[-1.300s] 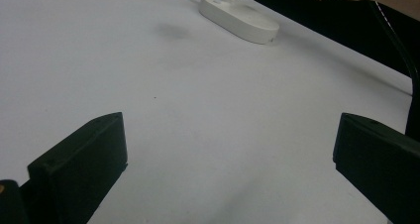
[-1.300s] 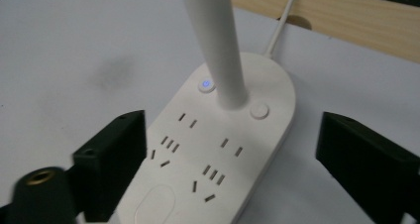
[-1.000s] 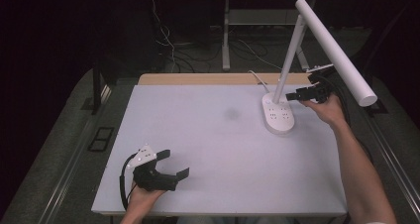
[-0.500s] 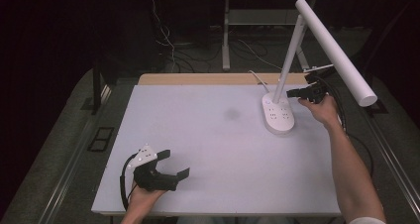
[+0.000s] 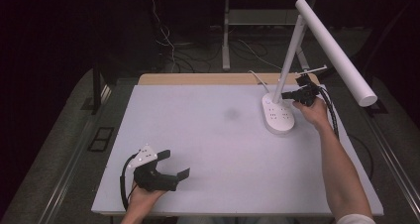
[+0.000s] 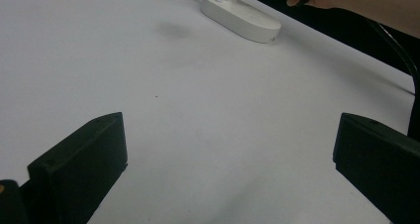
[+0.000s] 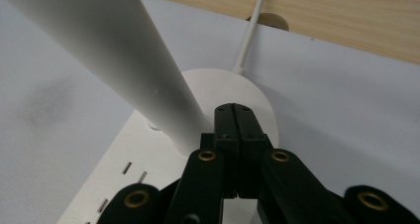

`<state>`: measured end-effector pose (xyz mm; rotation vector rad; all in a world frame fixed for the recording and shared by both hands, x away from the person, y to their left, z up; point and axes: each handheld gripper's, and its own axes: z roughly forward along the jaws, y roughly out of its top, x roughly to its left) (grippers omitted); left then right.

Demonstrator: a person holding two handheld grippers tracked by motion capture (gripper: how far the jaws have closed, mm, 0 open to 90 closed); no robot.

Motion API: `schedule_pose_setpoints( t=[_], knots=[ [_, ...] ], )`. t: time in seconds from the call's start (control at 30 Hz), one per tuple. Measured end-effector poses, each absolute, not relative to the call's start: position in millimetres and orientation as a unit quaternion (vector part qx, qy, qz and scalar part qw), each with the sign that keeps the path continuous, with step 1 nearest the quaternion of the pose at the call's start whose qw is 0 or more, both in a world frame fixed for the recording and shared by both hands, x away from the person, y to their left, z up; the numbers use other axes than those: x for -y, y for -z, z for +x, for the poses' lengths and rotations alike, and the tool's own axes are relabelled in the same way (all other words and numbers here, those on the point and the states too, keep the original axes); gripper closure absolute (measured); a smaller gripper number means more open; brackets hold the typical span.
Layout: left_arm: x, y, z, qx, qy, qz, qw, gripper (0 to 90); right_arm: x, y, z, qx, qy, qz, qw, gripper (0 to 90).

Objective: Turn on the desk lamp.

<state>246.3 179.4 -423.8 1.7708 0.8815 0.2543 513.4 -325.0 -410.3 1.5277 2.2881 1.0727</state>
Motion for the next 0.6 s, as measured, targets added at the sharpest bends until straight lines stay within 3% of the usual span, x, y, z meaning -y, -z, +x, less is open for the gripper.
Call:
schedule_pose_setpoints(
  t=[0.33, 0.6],
  knots=[
    [-179.2, 424.0, 247.2, -0.371, -0.107, 0.747, 0.541, 0.0, 325.0, 421.1, 514.5, -0.761, -0.368, 0.528, 0.084, 89.9],
    [-178.7, 424.2, 247.6, -0.368, -0.106, 0.751, 0.538, 0.0, 320.7, 422.9, 510.9, -0.763, -0.364, 0.523, 0.107, 90.0]
  ],
)
